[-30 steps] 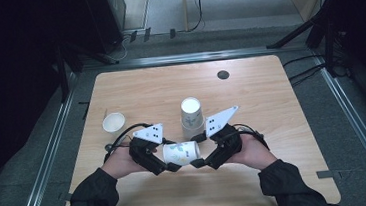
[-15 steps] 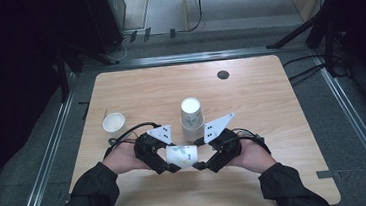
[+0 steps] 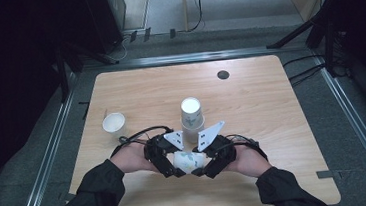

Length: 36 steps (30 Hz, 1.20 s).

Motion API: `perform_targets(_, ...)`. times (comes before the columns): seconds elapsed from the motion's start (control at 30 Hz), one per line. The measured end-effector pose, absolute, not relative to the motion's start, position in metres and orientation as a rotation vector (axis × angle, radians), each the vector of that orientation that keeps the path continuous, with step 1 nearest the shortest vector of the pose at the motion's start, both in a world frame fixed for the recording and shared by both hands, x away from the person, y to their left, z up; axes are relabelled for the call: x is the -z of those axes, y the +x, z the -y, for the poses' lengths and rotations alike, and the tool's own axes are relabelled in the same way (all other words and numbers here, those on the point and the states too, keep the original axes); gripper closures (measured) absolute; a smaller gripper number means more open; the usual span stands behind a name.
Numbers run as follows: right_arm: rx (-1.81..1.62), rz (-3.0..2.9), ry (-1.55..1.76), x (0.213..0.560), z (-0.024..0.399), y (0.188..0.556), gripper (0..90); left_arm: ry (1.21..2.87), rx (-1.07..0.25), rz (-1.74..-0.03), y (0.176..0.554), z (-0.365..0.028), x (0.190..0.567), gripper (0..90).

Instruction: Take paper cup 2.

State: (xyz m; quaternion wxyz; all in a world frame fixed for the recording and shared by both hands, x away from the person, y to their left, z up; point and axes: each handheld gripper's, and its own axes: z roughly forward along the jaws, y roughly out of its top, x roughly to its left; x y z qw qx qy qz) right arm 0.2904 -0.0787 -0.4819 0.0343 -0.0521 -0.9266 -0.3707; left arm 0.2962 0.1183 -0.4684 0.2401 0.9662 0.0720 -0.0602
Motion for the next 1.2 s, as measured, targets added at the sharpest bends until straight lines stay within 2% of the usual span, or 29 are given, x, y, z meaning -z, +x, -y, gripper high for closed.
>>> perform_targets(0.2,1.061,2.878,-0.129,0.490,0.071,0.286,29.1,2.675,0.163,-0.186,0.294,-0.111,0.472,27.5)
perform_targets(0.37,1.051,2.872,-0.125,0.491,0.070,0.286,34.4,2.661,0.183,-0.182,0.295,-0.111,0.473,27.1)
perform_targets(0.53,1.061,2.871,-0.133,0.489,0.071,0.286,34.2,2.626,0.179,-0.187,0.296,-0.113,0.472,22.6)
perform_targets(0.67,1.078,2.876,-0.147,0.486,0.075,0.287,33.9,2.585,0.165,-0.220,0.297,-0.118,0.470,13.8)
perform_targets(0.77,1.119,2.868,-0.166,0.483,0.079,0.289,33.9,2.536,0.135,-0.249,0.299,-0.123,0.465,11.2)
perform_targets(1.2,1.338,2.781,-0.236,0.464,0.099,0.295,33.8,2.314,0.139,-0.320,0.305,-0.145,0.450,10.8)
